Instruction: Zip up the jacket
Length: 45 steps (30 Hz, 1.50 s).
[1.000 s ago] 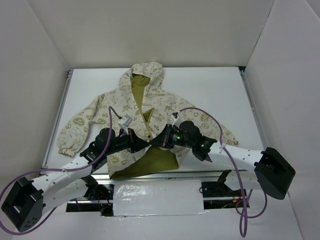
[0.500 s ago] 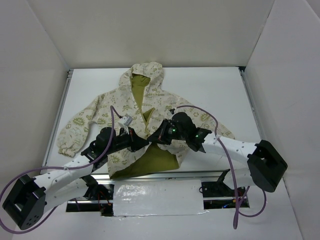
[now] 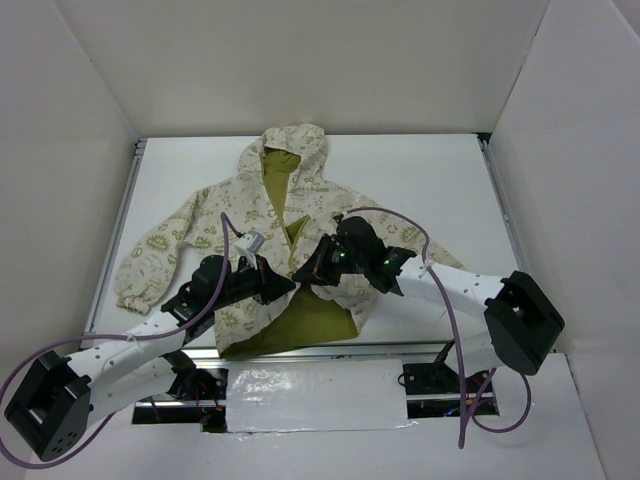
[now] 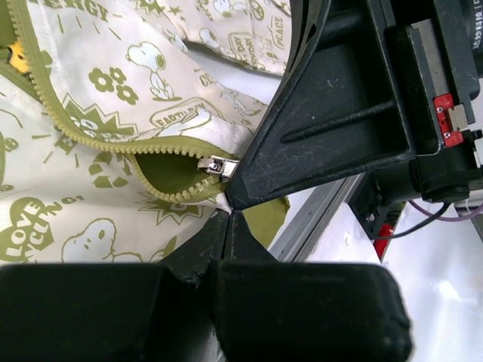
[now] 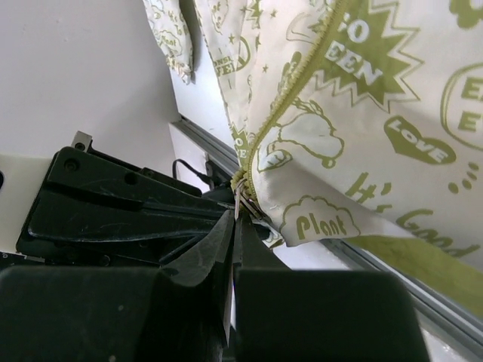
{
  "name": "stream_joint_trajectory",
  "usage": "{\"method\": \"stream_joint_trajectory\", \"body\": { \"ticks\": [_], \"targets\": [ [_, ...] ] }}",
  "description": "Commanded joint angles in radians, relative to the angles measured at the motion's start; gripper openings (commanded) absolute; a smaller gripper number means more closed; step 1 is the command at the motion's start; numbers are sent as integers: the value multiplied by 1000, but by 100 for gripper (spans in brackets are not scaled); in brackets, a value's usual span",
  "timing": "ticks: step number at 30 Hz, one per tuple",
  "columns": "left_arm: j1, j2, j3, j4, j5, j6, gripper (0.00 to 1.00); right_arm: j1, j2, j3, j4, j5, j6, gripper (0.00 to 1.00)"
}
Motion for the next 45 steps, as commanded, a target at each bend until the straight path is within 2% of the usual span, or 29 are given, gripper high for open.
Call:
{"method": "stream_joint_trajectory", "body": {
  "ticks": [1, 3, 5, 7, 8, 11, 18, 25, 29, 39, 42, 45],
  "targets": [
    [-14, -16, -12, -12, 120, 15, 0, -68, 33, 104, 72, 87, -90, 0],
    [-14, -13, -6, -28, 120, 26, 0, -91, 36, 108, 168, 25, -142, 0],
    [-14, -11, 2, -55, 102, 34, 0, -98, 33, 101, 290, -128, -163, 0],
    [-14, -13, 11, -88, 90, 45, 0, -98, 48, 162, 259, -205, -216, 0],
    [-14, -14, 11, -96, 79, 52, 0, -99, 52, 192, 154, -219, -238, 0],
    [-14, -19, 22, -137, 41, 57, 0, -99, 47, 225, 45, -231, -276, 0],
    [-14, -38, 37, -174, 28, 77, 0, -98, -23, 70, 6, -244, -360, 0],
    [-14, -57, 40, -182, 50, 86, 0, -98, -125, -80, -5, -225, -402, 0],
    [-14, -51, 34, -156, 85, 89, 0, -98, -151, -151, 48, -234, -385, 0],
    [-14, 25, 39, -142, 93, 83, 0, -98, -132, -77, 122, -236, -299, 0],
    [-14, 48, 54, -185, 9, 51, 0, -98, -113, -15, 92, -230, -253, 0],
    [-14, 59, 74, -194, -61, 2, 0, -96, -57, 47, 24, -153, -201, 0]
  ]
}}
